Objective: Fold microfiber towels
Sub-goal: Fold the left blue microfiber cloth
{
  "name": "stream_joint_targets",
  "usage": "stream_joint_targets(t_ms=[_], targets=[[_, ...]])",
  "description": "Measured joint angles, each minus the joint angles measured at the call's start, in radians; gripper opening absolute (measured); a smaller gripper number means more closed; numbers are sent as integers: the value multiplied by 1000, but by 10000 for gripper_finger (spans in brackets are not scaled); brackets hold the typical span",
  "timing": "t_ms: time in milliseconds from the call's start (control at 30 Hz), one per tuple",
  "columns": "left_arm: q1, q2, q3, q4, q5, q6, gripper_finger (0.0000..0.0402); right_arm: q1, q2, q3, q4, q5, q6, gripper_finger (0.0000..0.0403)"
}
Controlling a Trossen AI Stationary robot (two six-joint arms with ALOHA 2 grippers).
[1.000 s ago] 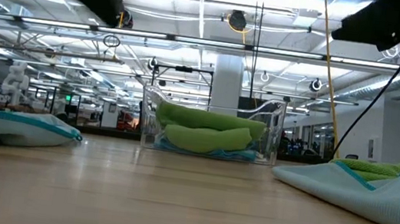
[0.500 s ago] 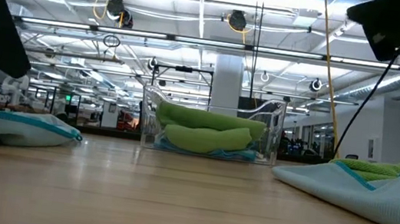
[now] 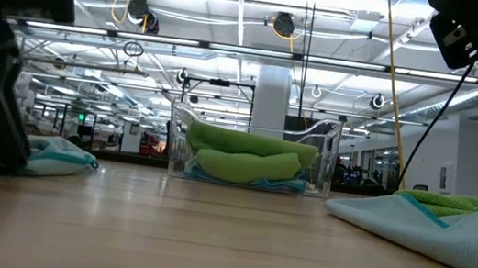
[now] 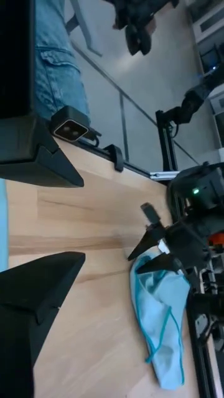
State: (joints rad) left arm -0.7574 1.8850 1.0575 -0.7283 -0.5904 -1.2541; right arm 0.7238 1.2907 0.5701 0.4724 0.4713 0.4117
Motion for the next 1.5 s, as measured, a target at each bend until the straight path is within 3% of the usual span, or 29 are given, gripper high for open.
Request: stream_joint_targets(t_ms=[100, 267, 333, 567, 767, 900, 1067, 1167, 1300, 1400, 1500], targets=[[9, 26, 5, 2, 32, 0, 130, 0, 0, 0, -2, 0, 17, 171], [8, 34, 14, 6, 30, -4, 30, 0, 0, 0, 1, 2, 17, 171], [8, 28, 22, 0, 30, 10, 12, 0, 0, 0, 1, 3, 16, 171], [12, 26, 88, -123, 18, -3, 6, -2, 0, 0, 2, 11, 14, 171], [11, 26, 177, -160, -43, 59, 4, -4, 0, 0, 20, 138, 14, 171], [11, 25, 248, -134, -120, 173, 6, -6, 28, 0, 124, 235, 6, 171], [11, 25, 305, -20, -193, 349, 5, -5, 124, 22, 262, 179, -76, 171], [12, 24, 310, 110, -223, 482, 8, -12, 190, 94, 241, 164, -122, 172], [12, 24, 310, 257, -223, 641, 4, -32, 285, 202, 204, 39, -174, 179], [5, 24, 310, 304, -221, 672, 6, -47, 354, 271, 182, -62, -209, 184], [-12, 24, 310, 310, -210, 668, 12, -59, 413, 315, 179, -80, -226, 184]])
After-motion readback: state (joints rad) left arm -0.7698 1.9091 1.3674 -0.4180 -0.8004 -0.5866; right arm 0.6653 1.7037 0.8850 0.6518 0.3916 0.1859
